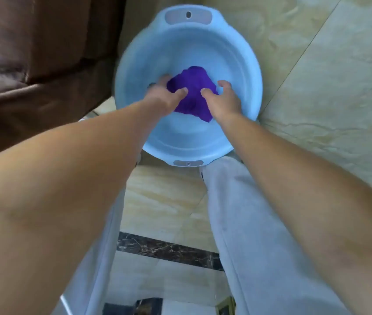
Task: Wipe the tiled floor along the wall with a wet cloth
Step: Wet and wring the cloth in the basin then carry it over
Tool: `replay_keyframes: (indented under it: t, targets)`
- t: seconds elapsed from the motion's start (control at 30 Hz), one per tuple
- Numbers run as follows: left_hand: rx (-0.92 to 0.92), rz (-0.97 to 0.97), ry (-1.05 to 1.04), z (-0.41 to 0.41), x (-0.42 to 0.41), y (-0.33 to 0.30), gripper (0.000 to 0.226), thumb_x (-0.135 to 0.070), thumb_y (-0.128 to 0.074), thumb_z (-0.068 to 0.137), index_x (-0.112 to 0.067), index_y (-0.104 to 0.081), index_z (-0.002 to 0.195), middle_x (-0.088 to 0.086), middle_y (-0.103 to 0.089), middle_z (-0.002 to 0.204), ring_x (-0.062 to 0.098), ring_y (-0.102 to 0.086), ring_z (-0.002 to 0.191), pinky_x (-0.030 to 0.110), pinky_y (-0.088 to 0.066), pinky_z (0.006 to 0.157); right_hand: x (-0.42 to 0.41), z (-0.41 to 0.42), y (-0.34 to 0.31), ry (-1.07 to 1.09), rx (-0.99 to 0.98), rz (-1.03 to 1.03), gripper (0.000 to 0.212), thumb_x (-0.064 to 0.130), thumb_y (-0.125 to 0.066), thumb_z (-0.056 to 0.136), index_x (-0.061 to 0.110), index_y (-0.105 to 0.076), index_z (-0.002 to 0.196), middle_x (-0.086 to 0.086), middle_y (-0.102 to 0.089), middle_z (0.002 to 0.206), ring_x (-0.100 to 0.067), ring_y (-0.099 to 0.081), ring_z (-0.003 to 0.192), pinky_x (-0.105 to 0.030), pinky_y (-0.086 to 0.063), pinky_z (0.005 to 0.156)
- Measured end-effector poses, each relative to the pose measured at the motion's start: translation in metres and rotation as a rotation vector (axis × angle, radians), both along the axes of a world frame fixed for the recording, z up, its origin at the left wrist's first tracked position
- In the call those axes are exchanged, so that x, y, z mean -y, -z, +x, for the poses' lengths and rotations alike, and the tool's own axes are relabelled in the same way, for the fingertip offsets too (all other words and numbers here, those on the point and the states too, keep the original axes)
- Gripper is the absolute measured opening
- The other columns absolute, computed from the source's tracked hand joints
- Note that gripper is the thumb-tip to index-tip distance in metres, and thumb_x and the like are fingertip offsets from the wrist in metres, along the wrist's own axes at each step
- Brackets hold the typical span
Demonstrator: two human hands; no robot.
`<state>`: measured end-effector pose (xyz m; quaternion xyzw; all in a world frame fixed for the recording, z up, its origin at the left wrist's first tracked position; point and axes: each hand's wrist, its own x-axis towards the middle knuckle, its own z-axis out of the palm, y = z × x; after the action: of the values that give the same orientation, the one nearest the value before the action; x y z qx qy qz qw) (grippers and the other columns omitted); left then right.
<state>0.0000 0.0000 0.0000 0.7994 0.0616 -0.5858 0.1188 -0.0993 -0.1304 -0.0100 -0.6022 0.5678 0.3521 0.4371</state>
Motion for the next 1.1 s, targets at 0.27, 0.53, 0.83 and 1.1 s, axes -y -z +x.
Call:
replay_keyframes:
  t: [0.27, 0.53, 0.83, 1.1]
  targets:
    - [-0.073, -0.127, 0.199, -0.011, -0.006, 0.049, 0.064, -0.033, -0.072, 0.085, -0.019, -0.046, 0.142, 0.010, -0.059, 0.133, 0.033, -0.059, 0.119, 0.036, -0.049, 0.096, -0.009, -0.006, 0.042, -0.312, 0.124, 0.025, 0.072, 0.023, -0.069, 0.079, 0.031, -0.042, 0.145, -0.003, -0.055, 0.126, -0.026, -0.060, 0.110, -0.033, -0.052, 0.083]
    - [-0.173, -0.172, 0.020, -0.005, -0.036, -0.036, 0.055, -0.051, -0.074, 0.084, -0.012, -0.068, 0.121, 0.009, -0.069, 0.120, 0.022, -0.061, 0.098, 0.031, -0.047, 0.079, 0.005, 0.004, -0.052, -0.235, 0.018, 0.196, 0.017, 0.029, -0.065, 0.057, 0.022, -0.053, 0.068, 0.000, -0.051, 0.072, -0.019, -0.049, 0.069, -0.031, -0.037, 0.060]
    - [-0.219, -0.289, -0.229, 0.014, -0.023, -0.239, 0.038, -0.037, -0.074, 0.086, -0.016, -0.058, 0.113, 0.012, -0.068, 0.118, 0.030, -0.067, 0.107, 0.046, -0.060, 0.085, 0.001, 0.036, -0.243, 0.068, -0.009, 0.124, 0.019, 0.021, -0.059, 0.052, 0.020, -0.056, 0.071, -0.005, -0.057, 0.084, -0.024, -0.050, 0.070, -0.026, -0.038, 0.061]
    - [-0.249, -0.400, -0.652, 0.028, -0.081, -0.364, 0.041, -0.043, -0.071, 0.077, -0.024, -0.065, 0.112, 0.001, -0.072, 0.119, 0.020, -0.069, 0.110, 0.038, -0.053, 0.100, -0.065, 0.042, -0.380, 0.224, 0.265, 0.201, 0.037, 0.031, -0.070, 0.057, 0.016, -0.072, 0.090, -0.007, -0.070, 0.086, -0.022, -0.064, 0.080, -0.035, -0.049, 0.074]
